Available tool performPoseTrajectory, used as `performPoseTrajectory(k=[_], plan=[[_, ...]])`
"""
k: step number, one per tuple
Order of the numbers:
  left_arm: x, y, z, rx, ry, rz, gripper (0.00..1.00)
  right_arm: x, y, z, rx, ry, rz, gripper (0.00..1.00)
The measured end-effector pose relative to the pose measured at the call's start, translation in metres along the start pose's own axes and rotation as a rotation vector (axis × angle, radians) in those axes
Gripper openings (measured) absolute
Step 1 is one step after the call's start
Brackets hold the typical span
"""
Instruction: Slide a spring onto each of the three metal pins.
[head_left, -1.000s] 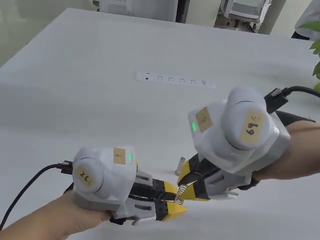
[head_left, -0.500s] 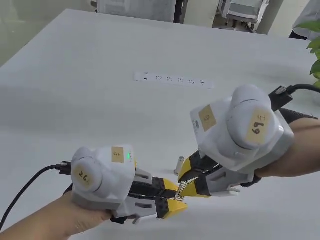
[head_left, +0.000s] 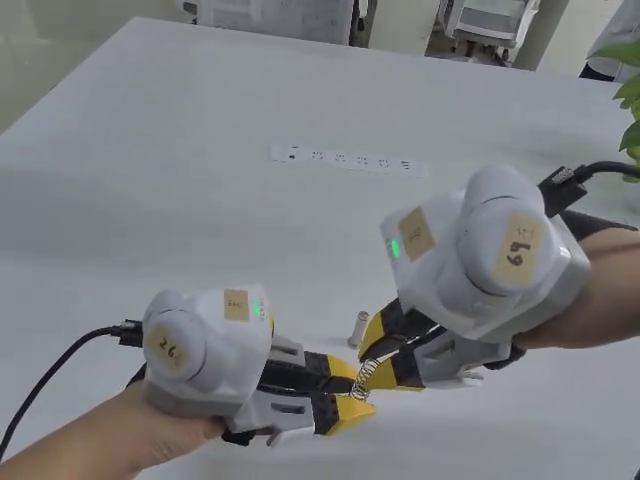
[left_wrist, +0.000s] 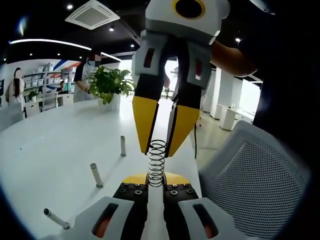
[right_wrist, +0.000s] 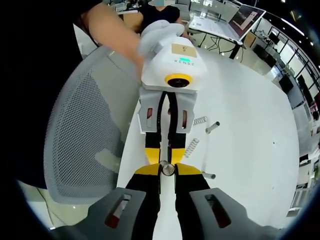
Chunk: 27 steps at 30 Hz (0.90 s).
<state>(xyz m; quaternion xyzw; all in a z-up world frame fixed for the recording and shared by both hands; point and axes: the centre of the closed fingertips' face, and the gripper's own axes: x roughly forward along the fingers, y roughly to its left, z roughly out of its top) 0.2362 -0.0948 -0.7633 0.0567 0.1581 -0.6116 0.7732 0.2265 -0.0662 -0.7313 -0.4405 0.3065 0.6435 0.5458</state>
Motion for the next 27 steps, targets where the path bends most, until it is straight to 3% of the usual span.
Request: performPoseTrajectory(k=[13,27], plan=[[-0.001,0.002,0.0,0.009,0.012,0.012,0.03,-0.002,-0.003,-0.002,-0.007,0.018,0.005,0.07],[-0.012,0.01,-0.001,-0.016,0.023,0.047,0.12,-0.007,-0.006,-0.01,-0.003,0.029,-0.014,0.07]])
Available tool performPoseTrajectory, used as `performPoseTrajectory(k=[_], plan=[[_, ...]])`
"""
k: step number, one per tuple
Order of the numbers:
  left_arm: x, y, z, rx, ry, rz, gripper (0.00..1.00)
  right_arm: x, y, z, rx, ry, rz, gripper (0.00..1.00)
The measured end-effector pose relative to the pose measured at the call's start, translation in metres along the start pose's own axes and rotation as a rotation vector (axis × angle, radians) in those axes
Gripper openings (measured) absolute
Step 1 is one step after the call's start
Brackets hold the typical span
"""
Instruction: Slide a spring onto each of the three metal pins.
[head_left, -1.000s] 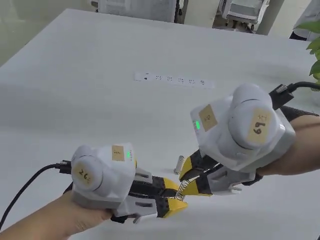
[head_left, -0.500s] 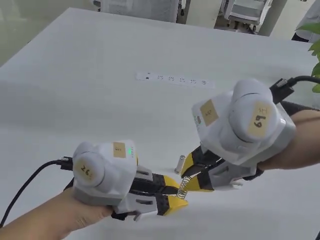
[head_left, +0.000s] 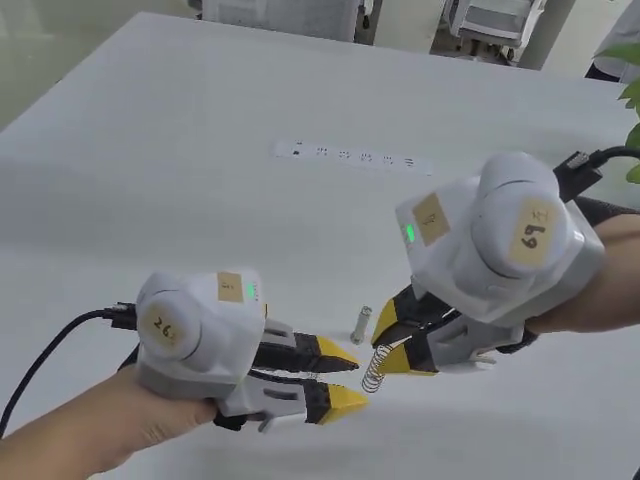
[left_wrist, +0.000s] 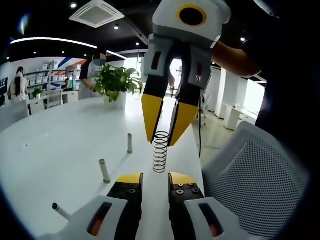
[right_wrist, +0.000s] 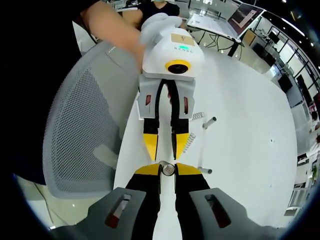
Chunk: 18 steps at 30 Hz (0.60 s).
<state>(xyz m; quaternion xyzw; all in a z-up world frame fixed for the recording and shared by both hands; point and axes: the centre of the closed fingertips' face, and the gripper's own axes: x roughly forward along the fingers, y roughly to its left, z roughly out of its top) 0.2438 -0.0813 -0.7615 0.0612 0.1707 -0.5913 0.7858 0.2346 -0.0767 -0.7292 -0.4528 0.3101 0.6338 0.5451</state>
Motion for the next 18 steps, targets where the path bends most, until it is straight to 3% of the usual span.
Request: performPoseTrajectory(k=[18], plan=[[-0.032,0.011,-0.017,0.009,0.065,0.081,0.32,-0.002,-0.004,-0.006,-0.003,0.006,-0.017,0.07]])
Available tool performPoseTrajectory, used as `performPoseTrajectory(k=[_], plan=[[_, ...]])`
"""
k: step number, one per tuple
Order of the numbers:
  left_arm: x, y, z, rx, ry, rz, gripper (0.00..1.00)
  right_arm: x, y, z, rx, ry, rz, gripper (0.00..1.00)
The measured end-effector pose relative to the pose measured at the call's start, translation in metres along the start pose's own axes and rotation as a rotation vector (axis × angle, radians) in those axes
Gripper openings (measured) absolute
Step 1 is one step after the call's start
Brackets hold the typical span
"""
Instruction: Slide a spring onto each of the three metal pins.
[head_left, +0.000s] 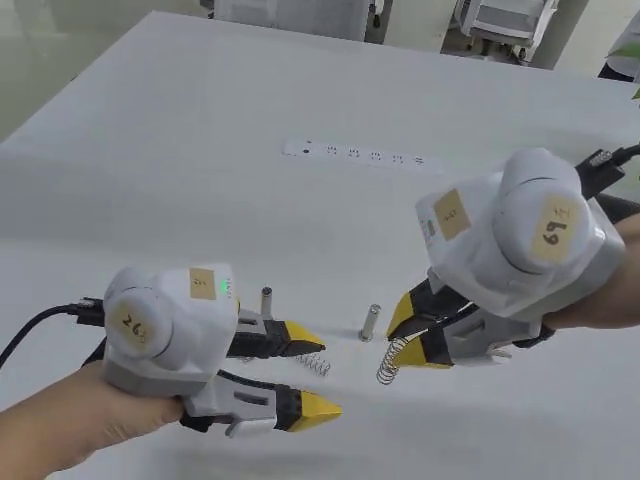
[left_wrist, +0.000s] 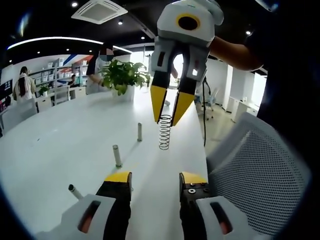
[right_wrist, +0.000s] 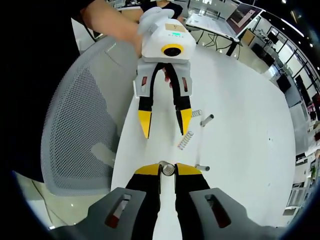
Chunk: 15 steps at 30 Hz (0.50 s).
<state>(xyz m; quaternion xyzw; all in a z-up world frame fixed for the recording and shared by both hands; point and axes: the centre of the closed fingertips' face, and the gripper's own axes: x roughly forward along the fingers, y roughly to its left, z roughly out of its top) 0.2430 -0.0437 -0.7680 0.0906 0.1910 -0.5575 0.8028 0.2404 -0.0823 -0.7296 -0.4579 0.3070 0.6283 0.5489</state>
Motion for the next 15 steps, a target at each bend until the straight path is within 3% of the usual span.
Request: performPoseTrajectory(k=[7,15], plan=[[-0.015,0.007,-0.002,-0.032,-0.018,0.034,0.42,0.0,-0.001,-0.003,0.001,0.003,-0.003,0.07],[-0.03,0.014,-0.007,-0.038,-0.013,0.086,0.47,-0.001,-0.002,-0.005,0.006,0.004,-0.01,0.07]])
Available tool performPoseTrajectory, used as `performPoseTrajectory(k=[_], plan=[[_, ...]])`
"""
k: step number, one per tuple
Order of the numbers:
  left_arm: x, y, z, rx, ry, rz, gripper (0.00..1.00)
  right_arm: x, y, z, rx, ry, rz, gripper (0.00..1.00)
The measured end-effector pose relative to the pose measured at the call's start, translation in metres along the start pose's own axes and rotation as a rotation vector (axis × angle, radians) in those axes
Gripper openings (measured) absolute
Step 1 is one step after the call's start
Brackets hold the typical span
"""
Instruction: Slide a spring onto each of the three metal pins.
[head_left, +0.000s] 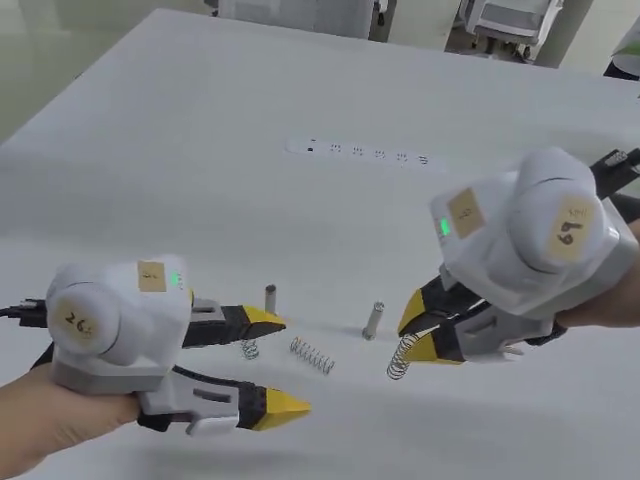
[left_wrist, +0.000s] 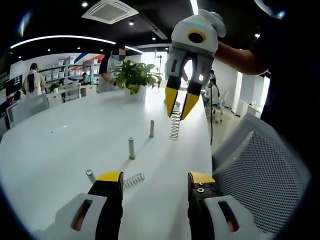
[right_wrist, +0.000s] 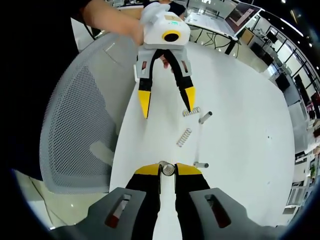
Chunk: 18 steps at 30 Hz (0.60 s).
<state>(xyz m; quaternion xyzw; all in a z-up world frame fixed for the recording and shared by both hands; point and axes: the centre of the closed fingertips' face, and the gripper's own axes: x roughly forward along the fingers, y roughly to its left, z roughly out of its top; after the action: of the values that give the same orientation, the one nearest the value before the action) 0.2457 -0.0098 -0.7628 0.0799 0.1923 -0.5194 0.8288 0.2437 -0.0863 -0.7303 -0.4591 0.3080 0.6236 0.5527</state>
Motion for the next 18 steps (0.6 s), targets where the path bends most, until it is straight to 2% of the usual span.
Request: performPoseTrajectory(k=[5,9,13,15,16,18], plan=[[-0.007,0.004,-0.002,-0.016,-0.011,0.013,0.54,-0.001,0.0,-0.003,0.005,0.005,-0.003,0.07],[-0.014,0.014,-0.005,-0.027,-0.005,0.056,0.56,-0.003,0.0,-0.007,0.012,0.004,-0.005,0.07],[-0.021,0.02,-0.001,-0.041,-0.016,0.078,0.63,-0.004,-0.002,-0.014,0.021,0.016,-0.01,0.07],[-0.022,0.021,-0.002,-0.036,-0.006,0.079,0.64,-0.005,-0.003,-0.016,0.023,0.022,-0.014,0.07],[-0.024,0.023,-0.006,-0.026,0.019,0.085,0.64,-0.005,-0.003,-0.016,0.023,0.024,-0.015,0.07],[-0.025,0.024,-0.006,-0.014,0.024,0.092,0.66,-0.005,-0.003,-0.016,0.02,0.023,-0.018,0.07]])
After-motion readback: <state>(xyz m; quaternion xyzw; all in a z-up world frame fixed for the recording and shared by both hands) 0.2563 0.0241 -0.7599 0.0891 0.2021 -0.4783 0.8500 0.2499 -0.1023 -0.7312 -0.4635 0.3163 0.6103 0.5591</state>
